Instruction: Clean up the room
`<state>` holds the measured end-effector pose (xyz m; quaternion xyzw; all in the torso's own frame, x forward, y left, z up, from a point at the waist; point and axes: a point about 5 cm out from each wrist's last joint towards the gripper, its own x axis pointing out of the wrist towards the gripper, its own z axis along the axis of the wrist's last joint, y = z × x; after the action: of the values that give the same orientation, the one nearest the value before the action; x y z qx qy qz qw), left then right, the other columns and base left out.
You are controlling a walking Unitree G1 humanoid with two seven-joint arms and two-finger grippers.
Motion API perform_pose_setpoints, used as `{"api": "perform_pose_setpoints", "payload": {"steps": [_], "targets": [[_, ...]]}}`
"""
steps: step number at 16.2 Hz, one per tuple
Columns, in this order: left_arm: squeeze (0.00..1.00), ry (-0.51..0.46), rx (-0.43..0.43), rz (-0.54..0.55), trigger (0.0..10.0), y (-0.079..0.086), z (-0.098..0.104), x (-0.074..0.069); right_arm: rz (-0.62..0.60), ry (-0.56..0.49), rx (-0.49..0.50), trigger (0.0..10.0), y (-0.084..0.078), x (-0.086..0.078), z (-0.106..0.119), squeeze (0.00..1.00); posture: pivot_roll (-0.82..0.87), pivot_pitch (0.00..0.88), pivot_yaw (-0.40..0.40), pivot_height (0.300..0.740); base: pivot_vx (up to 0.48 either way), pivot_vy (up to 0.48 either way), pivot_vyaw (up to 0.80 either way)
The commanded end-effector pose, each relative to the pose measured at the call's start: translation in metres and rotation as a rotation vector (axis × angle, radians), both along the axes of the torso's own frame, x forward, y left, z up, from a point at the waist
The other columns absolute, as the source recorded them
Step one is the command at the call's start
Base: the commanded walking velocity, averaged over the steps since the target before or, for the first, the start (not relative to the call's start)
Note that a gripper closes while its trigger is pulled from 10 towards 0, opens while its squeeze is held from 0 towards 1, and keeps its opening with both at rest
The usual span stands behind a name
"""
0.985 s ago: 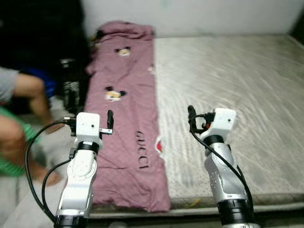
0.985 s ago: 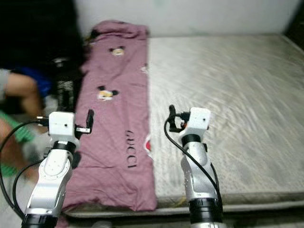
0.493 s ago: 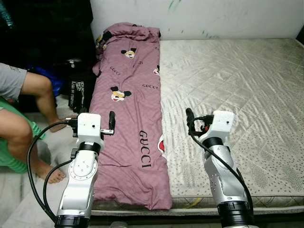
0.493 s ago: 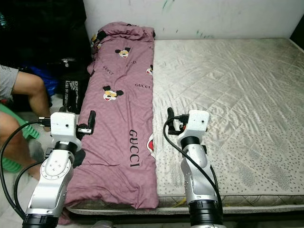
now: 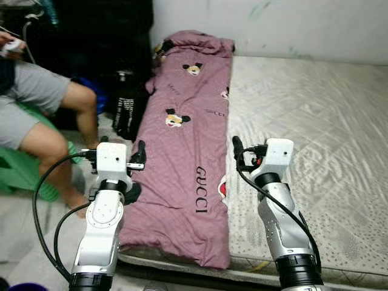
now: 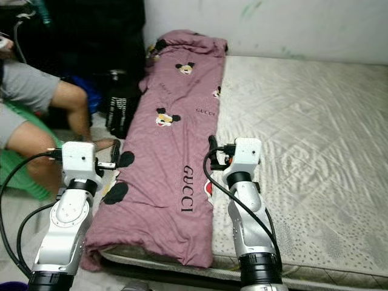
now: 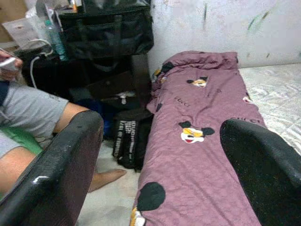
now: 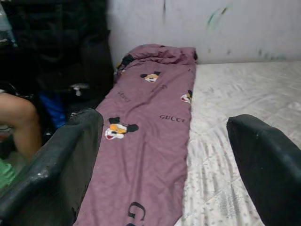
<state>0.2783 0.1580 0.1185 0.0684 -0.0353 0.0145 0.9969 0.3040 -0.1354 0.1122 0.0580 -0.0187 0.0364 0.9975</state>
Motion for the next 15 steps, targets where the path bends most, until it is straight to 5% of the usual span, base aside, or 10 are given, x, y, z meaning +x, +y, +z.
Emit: {"api": "perform_pose_setpoints", "payload": {"steps": [1, 6, 15], "targets": [[0.0, 0.008, -0.007, -0.005, 10.0, -0.0015, -0.0007, -0.0003, -0.007, -0.002, -0.001, 10.0, -0.0038, 0.0, 0.0002, 0.0, 0.02, 0.0, 0.039, 0.74, 0.0, 0.0, 0.0], [0.0, 0.012, -0.013, -0.006, 10.0, -0.0027, -0.0015, -0.0008, -0.004, -0.005, 0.01, 10.0, -0.0036, -0.0004, 0.0, 0.0, 0.02, 0.0, 0.036, 0.74, 0.0, 0.147, 0.0], [0.0, 0.027, -0.011, 0.005, 10.0, -0.0022, -0.0024, 0.0009, 0.004, -0.011, 0.015, 10.0, -0.0007, 0.0016, 0.0012, 0.0, 0.03, 0.0, 0.038, 0.74, 0.0, 0.472, 0.0]]}}
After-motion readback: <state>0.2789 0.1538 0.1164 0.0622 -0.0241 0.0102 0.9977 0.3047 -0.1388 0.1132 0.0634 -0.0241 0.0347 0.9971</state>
